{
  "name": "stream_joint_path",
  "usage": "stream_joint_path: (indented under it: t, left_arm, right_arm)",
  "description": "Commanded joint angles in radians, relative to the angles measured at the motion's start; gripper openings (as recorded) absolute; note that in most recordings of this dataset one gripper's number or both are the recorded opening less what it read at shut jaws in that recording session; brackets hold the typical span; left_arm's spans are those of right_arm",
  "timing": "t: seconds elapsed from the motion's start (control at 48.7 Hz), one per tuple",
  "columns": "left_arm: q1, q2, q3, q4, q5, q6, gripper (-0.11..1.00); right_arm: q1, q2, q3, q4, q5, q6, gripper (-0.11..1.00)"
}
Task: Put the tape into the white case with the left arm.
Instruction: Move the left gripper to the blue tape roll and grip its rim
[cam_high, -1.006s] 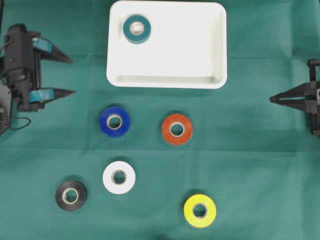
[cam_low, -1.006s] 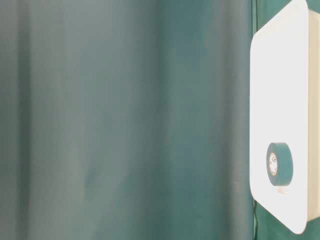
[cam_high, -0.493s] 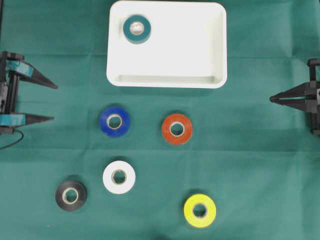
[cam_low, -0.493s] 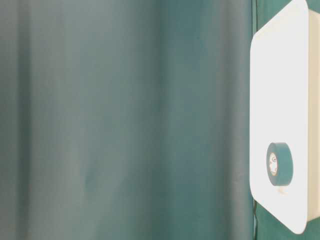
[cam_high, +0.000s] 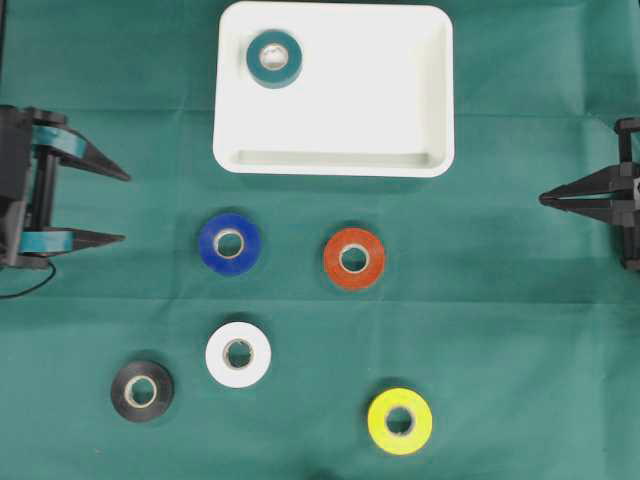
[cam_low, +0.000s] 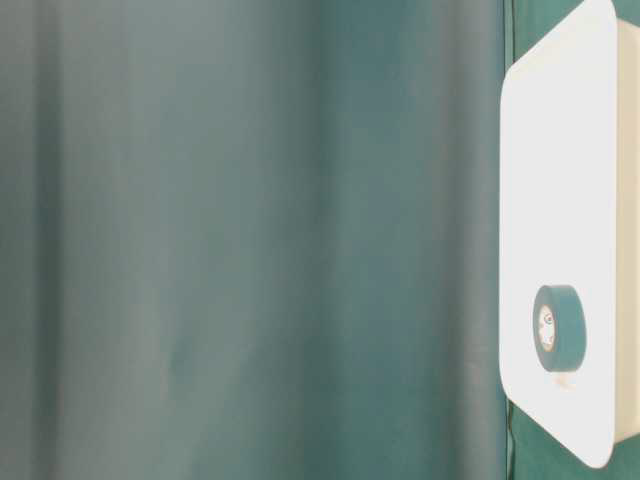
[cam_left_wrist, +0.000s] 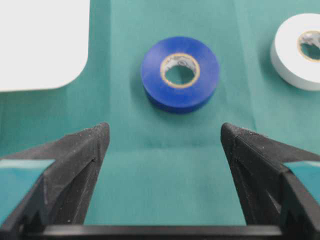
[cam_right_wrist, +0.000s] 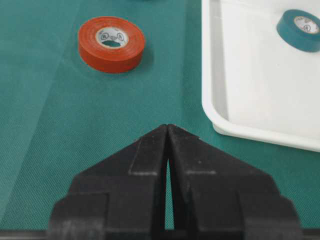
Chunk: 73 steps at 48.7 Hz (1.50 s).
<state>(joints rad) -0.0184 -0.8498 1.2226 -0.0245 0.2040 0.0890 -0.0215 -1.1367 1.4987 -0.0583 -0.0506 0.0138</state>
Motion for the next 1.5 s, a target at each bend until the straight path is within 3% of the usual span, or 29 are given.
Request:
stream_joint_path:
  t: [0.0, 0.39, 0.759, 1.19, 1.478]
  left_arm:
    - [0.012, 0.067, -0.044, 0.002, -0.048, 0.002, 0.9]
    - [0.052, 0.33, -0.173, 0.002, -0.121, 0.008, 0.9]
    - [0.054, 0.531, -0.296, 0.002, -0.121, 0.066, 0.89]
    - [0.066, 0.726, -0.379, -0.002, -0.002, 0.058, 0.89]
    - [0.064, 0.75, -0.414, 0.0, 0.041, 0.058, 0.89]
  right_arm:
    - [-0.002, 0.006, -0.011, 0.0, -0.008, 0.002, -0.1]
    - [-0.002, 0.006, -0.011, -0.002, -0.008, 0.002, -0.1]
    - [-0.002, 0.006, -0.009, 0.0, -0.006, 0.002, -0.1]
    - [-0.002, 0.006, -0.011, -0.002, -0.006, 0.002, -0.1]
    - [-0.002, 0.006, -0.009, 0.0, -0.006, 0.002, -0.1]
